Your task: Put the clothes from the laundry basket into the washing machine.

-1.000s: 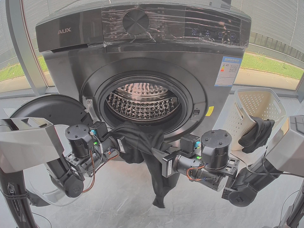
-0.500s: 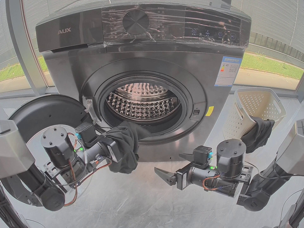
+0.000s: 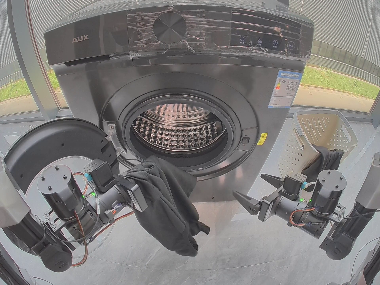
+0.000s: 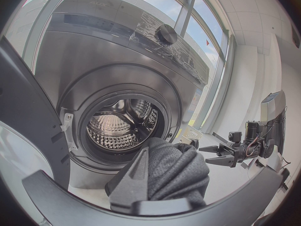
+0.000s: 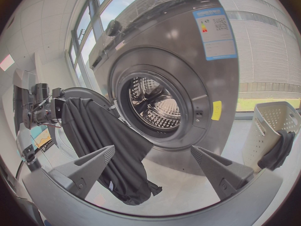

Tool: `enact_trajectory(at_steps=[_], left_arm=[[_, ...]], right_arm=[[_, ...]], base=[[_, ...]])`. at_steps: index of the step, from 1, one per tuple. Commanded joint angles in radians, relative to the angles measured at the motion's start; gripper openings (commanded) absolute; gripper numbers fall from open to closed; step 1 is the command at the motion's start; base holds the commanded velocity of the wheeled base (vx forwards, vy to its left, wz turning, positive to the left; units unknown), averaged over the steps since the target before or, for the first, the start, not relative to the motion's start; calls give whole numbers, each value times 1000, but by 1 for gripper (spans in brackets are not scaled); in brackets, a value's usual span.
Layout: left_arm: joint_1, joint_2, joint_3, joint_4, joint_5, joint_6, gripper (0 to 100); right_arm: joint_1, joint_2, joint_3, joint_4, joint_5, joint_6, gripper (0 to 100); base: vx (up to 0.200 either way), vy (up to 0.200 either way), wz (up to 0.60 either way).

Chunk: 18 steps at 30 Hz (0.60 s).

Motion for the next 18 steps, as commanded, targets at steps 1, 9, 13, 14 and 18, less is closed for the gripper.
enact_trajectory(at_steps=[1,9,13,14,18], left_arm=[[-3,0,10,-8,31,19,0],[-1,17,27,-8,72,57,0],[5,24,15,-6,80,58,0],[5,26,15,-8,77,63,0],[2,34,16,-6,77,66,0]], right_arm=[[-89,22,14,-2,6,-5,100],[-80,19,16,-2,4,-3,100],[-77,19,16,-2,4,-2,100],[-77,19,16,-2,4,-2,100],[-75,18,16,-2,4,-2,100]], base=[[0,0,0],[0,0,0],[0,0,0],[0,0,0],[200,0,0]])
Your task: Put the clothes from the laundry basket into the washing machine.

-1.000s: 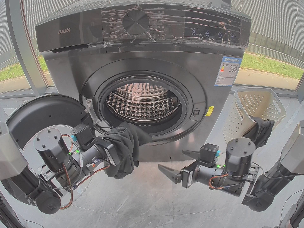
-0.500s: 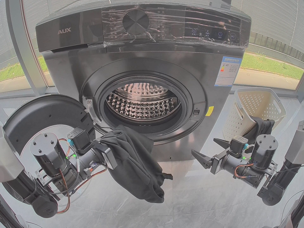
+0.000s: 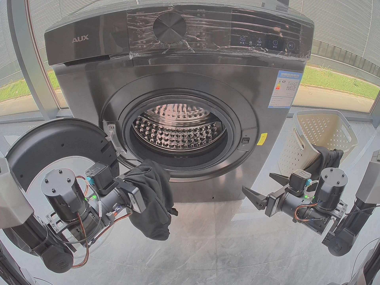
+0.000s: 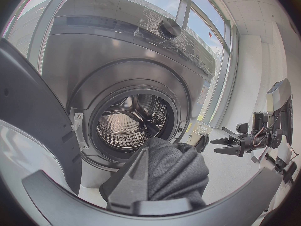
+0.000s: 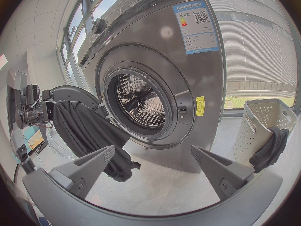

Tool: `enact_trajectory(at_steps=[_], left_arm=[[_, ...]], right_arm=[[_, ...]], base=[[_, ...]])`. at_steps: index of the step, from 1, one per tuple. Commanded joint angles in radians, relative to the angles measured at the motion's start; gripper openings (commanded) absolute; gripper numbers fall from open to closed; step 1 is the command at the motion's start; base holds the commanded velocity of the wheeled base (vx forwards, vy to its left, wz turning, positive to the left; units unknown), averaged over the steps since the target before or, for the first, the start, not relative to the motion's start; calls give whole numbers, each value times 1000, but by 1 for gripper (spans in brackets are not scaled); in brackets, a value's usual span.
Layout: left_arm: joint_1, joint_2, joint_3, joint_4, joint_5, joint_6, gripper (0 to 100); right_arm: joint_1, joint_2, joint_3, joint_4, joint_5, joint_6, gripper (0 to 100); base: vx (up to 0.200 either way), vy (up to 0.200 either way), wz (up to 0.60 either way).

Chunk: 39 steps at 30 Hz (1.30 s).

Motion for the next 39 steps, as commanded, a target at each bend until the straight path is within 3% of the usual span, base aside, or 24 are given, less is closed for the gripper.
enact_trajectory(at_steps=[1,10,16,20,32,33,36,37,39], left_arm=[[-5,19,-3,-6,3,4,0],[-8,34,-3,-6,5,3,0],[-8,33,-6,-6,3,-9,0],[-9,51,-6,-7,5,4,0],[-40,65,8,-6,8,6,0],[-45,66,11,-7,11,7,0],[-75,89,20,-7,80,26,0],[-94,97,11,-6,98,20,0],[-117,109,-1,-6,91,17,0]], right_arm=[[2,3,-1,0,0,0,100],[2,3,0,0,0,-1,100],[2,3,2,0,0,-1,100],[19,0,2,0,0,2,100],[45,-6,5,0,-1,3,100],[53,-9,5,0,-3,5,100],[92,-25,25,0,-7,6,100],[97,-28,29,0,-6,6,100],[100,-26,39,0,-3,6,100]], base=[[200,0,0],[22,0,0],[200,0,0],[200,0,0],[0,0,0],[0,0,0],[0,0,0],[0,0,0],[0,0,0]])
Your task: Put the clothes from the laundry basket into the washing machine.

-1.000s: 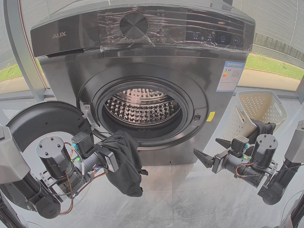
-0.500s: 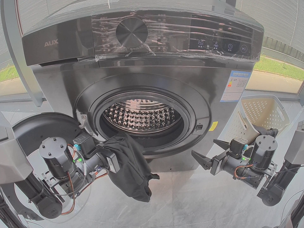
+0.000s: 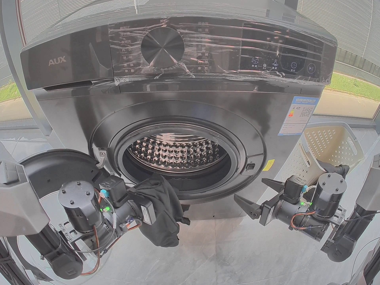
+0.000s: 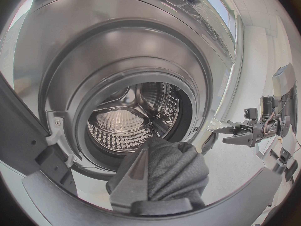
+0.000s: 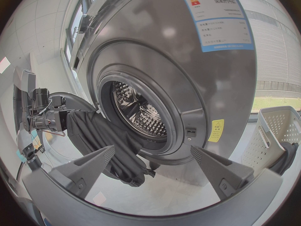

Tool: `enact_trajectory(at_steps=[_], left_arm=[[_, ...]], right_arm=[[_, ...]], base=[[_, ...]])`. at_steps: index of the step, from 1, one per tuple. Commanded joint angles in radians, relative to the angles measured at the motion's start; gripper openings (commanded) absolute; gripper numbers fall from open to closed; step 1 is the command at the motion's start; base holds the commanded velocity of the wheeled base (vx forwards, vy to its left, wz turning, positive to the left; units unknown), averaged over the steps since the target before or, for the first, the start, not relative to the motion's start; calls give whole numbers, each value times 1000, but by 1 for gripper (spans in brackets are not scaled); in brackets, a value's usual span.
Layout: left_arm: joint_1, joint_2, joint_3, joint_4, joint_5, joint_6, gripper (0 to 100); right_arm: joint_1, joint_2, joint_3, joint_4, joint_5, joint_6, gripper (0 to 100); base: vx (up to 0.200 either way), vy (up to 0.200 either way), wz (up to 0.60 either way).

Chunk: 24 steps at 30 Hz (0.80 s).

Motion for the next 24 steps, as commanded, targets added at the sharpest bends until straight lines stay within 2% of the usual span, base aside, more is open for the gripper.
enact_trajectory(at_steps=[1,2,3,5,7,10,12,14,18,21,22,24], left_arm=[[-46,70,-29,-6,-7,6,0],[-45,101,-42,-6,-15,12,0],[-45,139,-75,-6,-21,0,0],[-43,187,-128,-6,-23,-6,0],[-20,293,-248,-7,-20,-29,0],[0,363,-357,-7,-21,-39,0],[9,388,-391,-7,-21,-37,0],[44,438,-489,5,-26,-28,0],[83,506,-616,70,-26,-22,0],[93,517,-650,90,-26,-19,0],[110,535,-727,143,-26,-17,0],[122,540,-774,191,-26,-17,0]], right_arm=[[29,-12,28,0,4,1,100],[36,-12,31,0,4,1,100],[46,-10,31,0,3,1,100],[59,-9,31,0,0,2,100],[96,-12,39,0,-3,4,100],[115,-15,42,0,-3,2,100],[116,-15,42,0,-3,2,100],[115,-13,41,0,-2,4,100],[115,-13,41,0,1,2,100],[116,-12,35,0,-2,4,100],[116,-12,31,0,-2,2,100],[116,-12,31,0,-2,2,100]], base=[[0,0,0],[0,0,0],[0,0,0],[0,0,0],[0,0,0],[0,0,0],[0,0,0],[0,0,0],[0,0,0],[0,0,0],[0,0,0],[0,0,0]])
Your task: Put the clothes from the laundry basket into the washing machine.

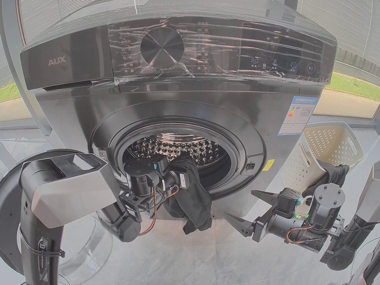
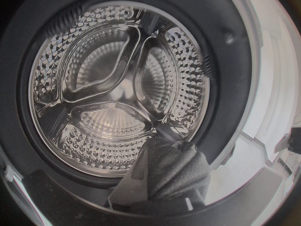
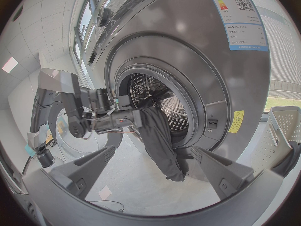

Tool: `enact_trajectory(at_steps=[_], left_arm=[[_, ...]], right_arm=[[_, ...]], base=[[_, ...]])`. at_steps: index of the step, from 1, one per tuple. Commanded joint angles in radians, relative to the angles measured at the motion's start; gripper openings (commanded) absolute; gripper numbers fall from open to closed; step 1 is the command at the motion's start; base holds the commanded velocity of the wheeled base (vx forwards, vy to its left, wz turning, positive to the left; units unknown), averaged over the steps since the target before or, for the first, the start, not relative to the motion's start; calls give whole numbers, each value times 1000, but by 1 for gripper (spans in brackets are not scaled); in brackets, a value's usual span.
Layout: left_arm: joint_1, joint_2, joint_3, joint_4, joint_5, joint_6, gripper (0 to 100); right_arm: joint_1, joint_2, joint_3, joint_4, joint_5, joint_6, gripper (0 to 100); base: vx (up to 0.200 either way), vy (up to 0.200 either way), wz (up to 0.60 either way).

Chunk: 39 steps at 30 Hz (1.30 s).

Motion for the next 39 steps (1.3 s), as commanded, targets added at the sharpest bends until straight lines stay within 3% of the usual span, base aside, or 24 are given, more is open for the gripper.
enact_trajectory(at_steps=[1,13,18,24,29,30,39], left_arm=[[66,100,-190,139,-1,3,0],[101,245,-611,445,-4,25,0],[127,311,-844,611,45,25,0],[136,368,-985,643,79,20,0],[139,368,-977,639,87,19,0],[139,368,-977,636,87,17,100],[116,322,-842,628,87,14,100]], right_arm=[[6,2,-8,-1,0,0,100],[1,8,-9,-1,-2,0,100],[-2,9,-20,-2,-2,1,100],[0,9,-20,-1,-2,1,100],[-2,11,-20,-2,-2,1,100],[0,11,-20,-2,-2,1,100],[-2,9,-19,-1,0,1,100]], base=[[0,0,0],[0,0,0],[0,0,0],[0,0,0],[0,0,0],[0,0,0],[0,0,0]])
